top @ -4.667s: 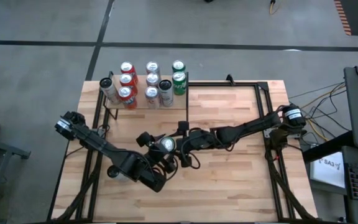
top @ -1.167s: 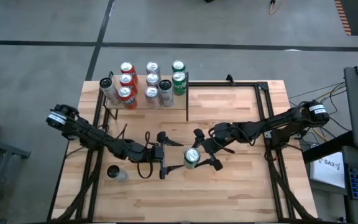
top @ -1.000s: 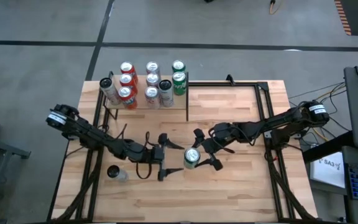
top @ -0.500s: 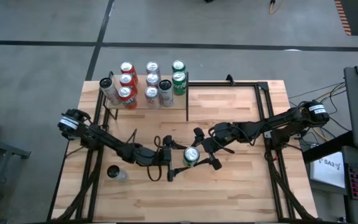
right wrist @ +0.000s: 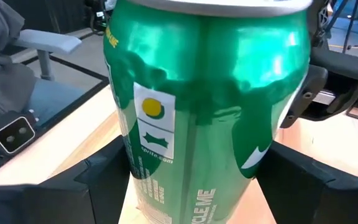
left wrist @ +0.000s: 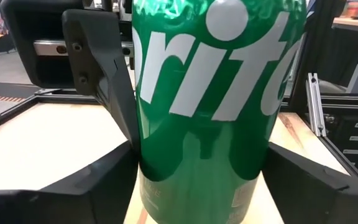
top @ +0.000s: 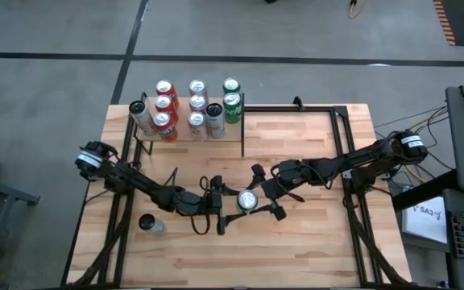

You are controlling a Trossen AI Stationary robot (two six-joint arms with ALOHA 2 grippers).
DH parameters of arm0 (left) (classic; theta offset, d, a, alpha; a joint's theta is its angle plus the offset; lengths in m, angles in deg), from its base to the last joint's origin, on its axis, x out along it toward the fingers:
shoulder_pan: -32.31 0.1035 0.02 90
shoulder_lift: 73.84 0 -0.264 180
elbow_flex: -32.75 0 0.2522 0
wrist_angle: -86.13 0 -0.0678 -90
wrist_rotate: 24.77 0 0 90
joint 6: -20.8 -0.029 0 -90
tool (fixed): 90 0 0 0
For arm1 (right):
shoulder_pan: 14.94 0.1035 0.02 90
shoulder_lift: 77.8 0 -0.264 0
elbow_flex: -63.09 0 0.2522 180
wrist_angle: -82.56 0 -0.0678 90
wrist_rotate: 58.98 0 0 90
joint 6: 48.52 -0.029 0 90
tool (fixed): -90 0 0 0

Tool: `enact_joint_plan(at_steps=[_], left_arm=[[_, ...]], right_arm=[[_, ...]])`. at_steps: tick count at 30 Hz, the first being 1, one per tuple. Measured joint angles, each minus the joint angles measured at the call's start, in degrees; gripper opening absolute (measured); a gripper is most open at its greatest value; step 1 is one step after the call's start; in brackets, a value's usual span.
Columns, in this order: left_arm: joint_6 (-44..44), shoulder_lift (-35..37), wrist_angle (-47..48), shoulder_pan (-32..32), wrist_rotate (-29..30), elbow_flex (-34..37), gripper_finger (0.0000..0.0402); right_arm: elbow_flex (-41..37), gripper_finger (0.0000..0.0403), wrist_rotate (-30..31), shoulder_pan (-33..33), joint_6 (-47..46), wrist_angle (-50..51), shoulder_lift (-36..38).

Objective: Place canned beverage on shelf
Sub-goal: Put the green soda can aligned with the other green soda cans on the shelf

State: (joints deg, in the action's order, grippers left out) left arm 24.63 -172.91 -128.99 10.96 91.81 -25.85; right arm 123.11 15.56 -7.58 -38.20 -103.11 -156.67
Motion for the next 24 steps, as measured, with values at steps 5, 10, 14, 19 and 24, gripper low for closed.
enact_joint_plan(at_steps=[5,10,14,19,24], left_arm=[[0.0,0.0,-0.2,0.0,0.0,0.1,0.0282],[-1.1,0.0,-0.2,0.1,0.1,0.5,0.028],[-1.1,0.0,-0.4,0.1,0.1,0.7,0.0279],[-1.4,0.0,-0.5,0.0,0.4,1.0,0.0278],[-3.7,0.0,-2.7,-0.9,4.2,1.8,0.0277]], right_arm=[[0.0,0.0308,0.1,0.0,-0.3,-0.1,0.0],[0.0,0.0325,0.3,0.0,-2.6,-0.1,0.0],[0.0,0.0327,0.5,-0.1,-3.9,0.3,0.0],[0.0,0.0328,0.8,-0.1,-4.4,0.9,0.2],[0.0,0.0329,4.8,-0.1,-4.4,1.3,0.8]])
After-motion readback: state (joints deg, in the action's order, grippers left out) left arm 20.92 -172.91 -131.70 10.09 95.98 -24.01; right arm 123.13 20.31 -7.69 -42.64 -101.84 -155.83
